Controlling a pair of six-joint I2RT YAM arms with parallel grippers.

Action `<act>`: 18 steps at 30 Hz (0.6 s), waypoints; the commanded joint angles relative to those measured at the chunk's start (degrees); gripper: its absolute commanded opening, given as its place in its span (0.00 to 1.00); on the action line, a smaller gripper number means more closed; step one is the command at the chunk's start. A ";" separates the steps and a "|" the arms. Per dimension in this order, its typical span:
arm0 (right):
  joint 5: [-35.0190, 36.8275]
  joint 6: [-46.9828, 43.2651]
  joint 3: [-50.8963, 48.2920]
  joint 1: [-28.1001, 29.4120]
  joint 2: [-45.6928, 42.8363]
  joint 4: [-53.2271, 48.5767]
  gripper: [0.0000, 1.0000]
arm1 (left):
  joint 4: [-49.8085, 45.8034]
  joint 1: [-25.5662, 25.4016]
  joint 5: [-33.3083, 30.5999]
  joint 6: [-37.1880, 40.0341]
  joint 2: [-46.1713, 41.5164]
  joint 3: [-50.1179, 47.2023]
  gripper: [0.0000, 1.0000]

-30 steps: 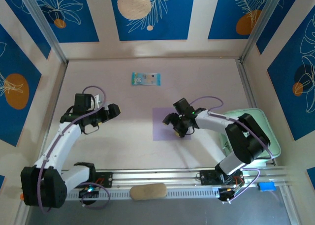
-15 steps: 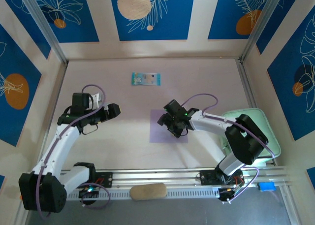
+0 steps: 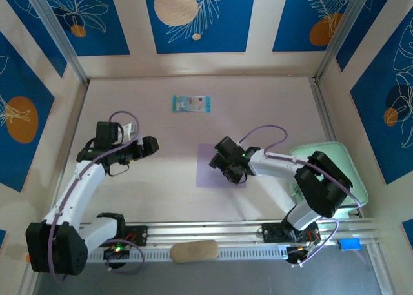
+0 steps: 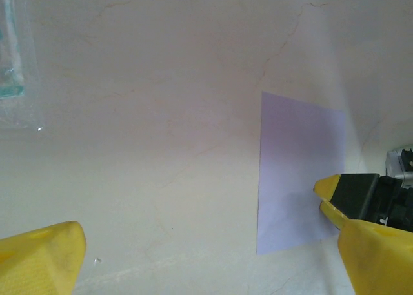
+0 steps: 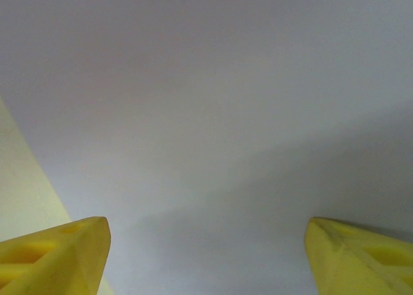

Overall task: Fold a paper plane with a square sheet of paper (pick it up from the middle)
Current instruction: Move the paper to the center of the table.

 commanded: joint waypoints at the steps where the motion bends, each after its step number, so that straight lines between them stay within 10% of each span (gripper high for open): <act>1: 2.75 -0.14 -0.67 0.47 -1.30 -1.93 0.80 | -1.75 0.33 1.05 0.30 -2.38 0.27 1.00; 18: 10.85 6.05 -1.94 1.92 -4.70 -7.57 0.81 | -0.78 -0.18 5.43 -0.98 -1.47 -0.53 1.00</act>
